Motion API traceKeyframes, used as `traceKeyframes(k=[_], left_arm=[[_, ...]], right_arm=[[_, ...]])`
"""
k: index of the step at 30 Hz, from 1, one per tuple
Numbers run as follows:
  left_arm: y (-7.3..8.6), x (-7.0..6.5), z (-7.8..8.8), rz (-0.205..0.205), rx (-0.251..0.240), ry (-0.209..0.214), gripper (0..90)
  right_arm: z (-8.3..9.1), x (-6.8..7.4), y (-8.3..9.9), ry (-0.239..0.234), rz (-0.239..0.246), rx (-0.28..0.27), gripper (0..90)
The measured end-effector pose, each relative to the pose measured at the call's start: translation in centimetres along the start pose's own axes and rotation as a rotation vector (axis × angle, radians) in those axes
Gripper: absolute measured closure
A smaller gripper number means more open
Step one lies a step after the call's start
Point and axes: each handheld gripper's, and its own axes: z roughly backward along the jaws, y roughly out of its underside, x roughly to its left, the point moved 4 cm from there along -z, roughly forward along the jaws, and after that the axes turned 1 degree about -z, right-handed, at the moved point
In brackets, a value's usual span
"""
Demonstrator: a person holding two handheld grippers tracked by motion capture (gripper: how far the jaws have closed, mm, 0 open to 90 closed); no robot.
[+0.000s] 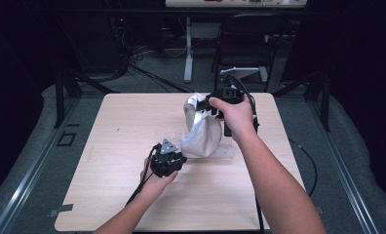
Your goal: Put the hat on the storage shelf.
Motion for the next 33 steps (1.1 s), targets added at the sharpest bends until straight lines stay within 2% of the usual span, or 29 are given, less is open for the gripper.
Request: traceKeyframes(k=[3, 6, 8, 10, 13, 19, 23, 26, 28, 33], left_arm=[[-0.1, -0.2, 0.6, -0.007, -0.034, -0.004, 68.9], [0.1, -0.4, 1.4, -0.012, -0.045, -0.002, 64.0], [0.6, -0.5, 2.1, -0.014, -0.029, 0.008, 64.0], [1.1, -0.3, 2.6, -0.022, -0.017, 0.000, 63.2], [2.1, 0.2, 3.7, -0.021, -0.018, -0.026, 59.8], [4.1, 1.9, 6.1, 0.053, -0.038, -0.050, 56.8], [5.6, 3.1, 7.4, 0.041, -0.034, -0.084, 54.6], [5.8, 3.9, 7.6, 0.034, -0.030, -0.108, 54.6], [5.8, 4.4, 7.5, 0.056, -0.035, -0.107, 54.5], [6.1, 4.4, 7.0, 0.052, -0.012, -0.094, 54.0]], right_arm=[[0.0, -0.2, -0.1, 0.002, -0.004, -0.007, 81.6], [0.1, -0.3, -0.1, 0.001, -0.006, -0.011, 81.5], [0.1, -0.4, 0.0, 0.000, -0.007, -0.012, 81.5], [0.2, -0.4, 0.0, -0.001, -0.010, -0.008, 81.5], [0.3, -0.5, 0.0, 0.000, -0.009, -0.013, 81.3], [0.2, -0.4, 0.1, 0.007, 0.007, -0.008, 80.6], [0.3, -0.4, 0.1, 0.013, 0.005, -0.016, 78.3], [0.4, -0.3, 0.2, 0.015, 0.005, -0.016, 76.9], [0.4, -0.2, 0.3, 0.011, 0.010, -0.022, 75.7], [0.6, 0.1, 0.5, 0.023, 0.032, -0.020, 72.2]])
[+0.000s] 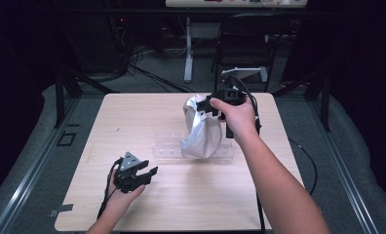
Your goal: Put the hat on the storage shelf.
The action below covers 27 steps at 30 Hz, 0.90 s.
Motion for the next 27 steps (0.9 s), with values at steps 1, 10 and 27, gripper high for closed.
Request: traceKeyframes(k=[1, 10, 27], left_arm=[[0.0, 0.0, 0.0, -0.001, -0.001, 0.002, 53.7], [0.2, 0.3, -0.3, 0.008, -0.003, -0.002, 51.2], [0.3, 0.5, -0.5, 0.015, -0.008, -0.003, 48.8]], right_arm=[[0.0, 0.0, 0.0, -0.002, 0.006, -0.004, 71.2], [1.1, 0.0, 0.4, 0.021, 0.037, -0.016, 63.9], [3.6, -1.0, 2.2, 0.046, 0.113, -0.034, 54.1]])
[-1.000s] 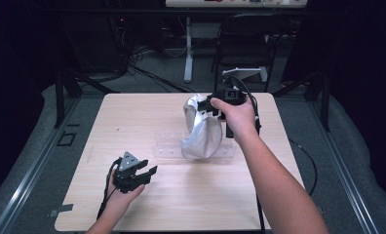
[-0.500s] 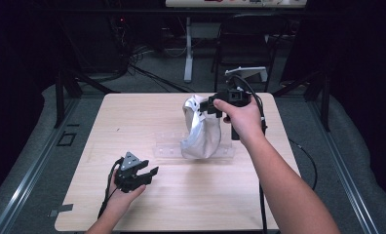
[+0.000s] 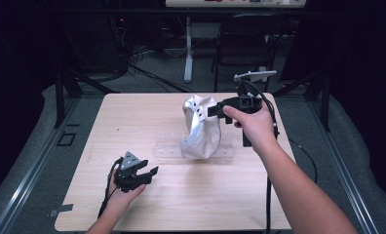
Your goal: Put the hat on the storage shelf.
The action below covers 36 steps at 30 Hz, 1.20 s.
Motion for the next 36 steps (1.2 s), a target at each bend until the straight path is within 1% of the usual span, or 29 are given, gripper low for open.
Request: traceKeyframes(k=[2, 4, 5, 6, 8, 12, 15, 17, 18, 22, 23, 25, 27, 28, 29, 32, 36], left_arm=[[0.0, 0.0, 0.0, 0.000, 0.000, -0.001, 48.5], [0.0, 0.0, 0.0, -0.002, 0.000, -0.003, 48.2], [0.0, 0.0, 0.0, -0.004, 0.001, -0.003, 48.0], [0.0, 0.0, 0.0, -0.004, 0.001, -0.003, 48.0], [0.0, 0.1, 0.1, -0.006, -0.001, -0.004, 47.9], [0.1, 0.2, 0.0, -0.002, -0.001, -0.007, 47.9], [0.1, 0.2, 0.0, 0.004, -0.003, -0.006, 47.9], [0.1, 0.2, 0.1, -0.004, 0.002, -0.006, 47.9], [0.0, 0.2, 0.1, -0.005, -0.003, -0.008, 47.9], [0.0, 0.2, 0.0, -0.004, -0.005, -0.009, 47.9], [0.0, 0.2, 0.1, -0.006, 0.002, -0.006, 47.9], [0.0, 0.2, 0.1, -0.007, -0.009, -0.010, 47.9], [0.0, 0.2, 0.1, -0.007, -0.003, -0.007, 47.9], [0.0, 0.2, 0.1, -0.005, -0.006, -0.010, 47.9], [0.0, 0.2, 0.1, 0.000, -0.010, -0.012, 47.9], [0.0, 0.4, 0.2, 0.003, -0.011, -0.014, 47.9], [0.0, 0.4, 0.2, -0.001, -0.006, -0.014, 47.9]], right_arm=[[0.2, -0.1, 0.3, 0.007, 0.016, 0.002, 52.5], [0.4, -0.1, 0.6, 0.013, 0.029, -0.012, 51.2], [0.5, -0.2, 0.7, 0.008, 0.040, -0.024, 50.3], [0.7, -0.1, 0.9, 0.002, 0.040, -0.029, 49.5], [0.9, 0.0, 1.3, 0.005, 0.060, -0.032, 48.8], [1.1, 0.0, 2.0, 0.012, 0.076, -0.031, 48.7], [1.2, -0.3, 2.4, 0.013, 0.079, -0.032, 48.6], [1.2, -0.4, 2.7, 0.014, 0.084, -0.029, 48.6], [1.2, -0.6, 2.9, 0.013, 0.084, -0.026, 48.6], [1.2, -1.0, 3.8, 0.007, 0.087, -0.026, 48.5], [1.2, -1.1, 4.0, 0.004, 0.088, -0.028, 48.5], [1.2, -1.4, 4.5, 0.002, 0.092, -0.025, 48.5], [1.2, -1.6, 4.8, -0.009, 0.087, -0.037, 48.4], [1.3, -1.9, 5.0, -0.019, 0.087, -0.034, 48.5], [1.3, -2.0, 5.3, -0.034, 0.076, -0.037, 48.4], [1.5, -2.5, 6.2, -0.065, 0.076, -0.022, 48.1], [1.5, -3.3, 7.3, -0.059, 0.079, -0.020, 48.1]])
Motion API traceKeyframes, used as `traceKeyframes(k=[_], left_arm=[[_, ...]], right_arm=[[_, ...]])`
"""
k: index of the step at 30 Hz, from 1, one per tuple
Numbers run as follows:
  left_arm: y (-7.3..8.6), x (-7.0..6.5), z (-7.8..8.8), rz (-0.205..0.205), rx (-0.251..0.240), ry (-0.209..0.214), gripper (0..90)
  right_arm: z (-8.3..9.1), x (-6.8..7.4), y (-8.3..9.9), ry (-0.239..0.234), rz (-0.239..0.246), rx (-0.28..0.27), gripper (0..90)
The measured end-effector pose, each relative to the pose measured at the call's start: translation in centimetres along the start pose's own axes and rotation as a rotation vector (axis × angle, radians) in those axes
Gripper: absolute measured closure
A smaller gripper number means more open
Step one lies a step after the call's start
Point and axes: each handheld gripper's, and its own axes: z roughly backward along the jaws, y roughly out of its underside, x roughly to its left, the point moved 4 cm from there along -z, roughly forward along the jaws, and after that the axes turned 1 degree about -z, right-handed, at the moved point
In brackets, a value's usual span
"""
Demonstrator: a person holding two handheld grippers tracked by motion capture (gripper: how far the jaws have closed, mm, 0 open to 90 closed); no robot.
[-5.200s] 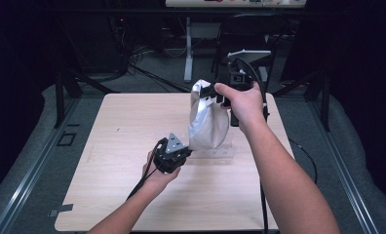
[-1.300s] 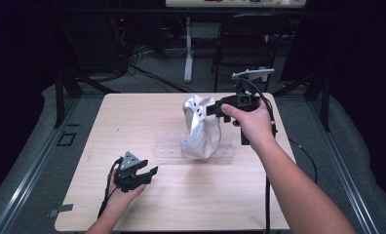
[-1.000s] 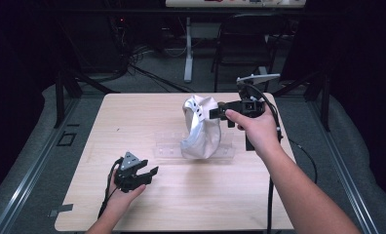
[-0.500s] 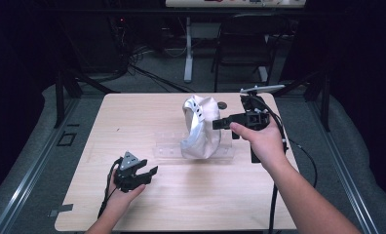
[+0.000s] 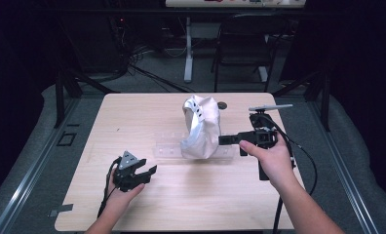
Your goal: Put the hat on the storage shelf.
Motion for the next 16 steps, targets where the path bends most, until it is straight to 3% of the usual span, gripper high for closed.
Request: traceKeyframes(k=[7, 11, 16], left_arm=[[0.2, 0.1, -0.3, 0.012, 0.005, -0.001, 47.9], [0.2, 0.1, -0.3, 0.018, 0.003, 0.006, 47.2], [0.1, -0.4, -0.4, 0.015, -0.013, 0.023, 45.6]], right_arm=[[-0.5, -1.1, 1.7, -0.011, -0.002, -0.023, 48.0], [-0.6, -1.3, 2.4, -0.044, -0.005, -0.033, 47.6], [-0.7, -1.7, 3.8, -0.046, 0.018, -0.064, 47.6]])
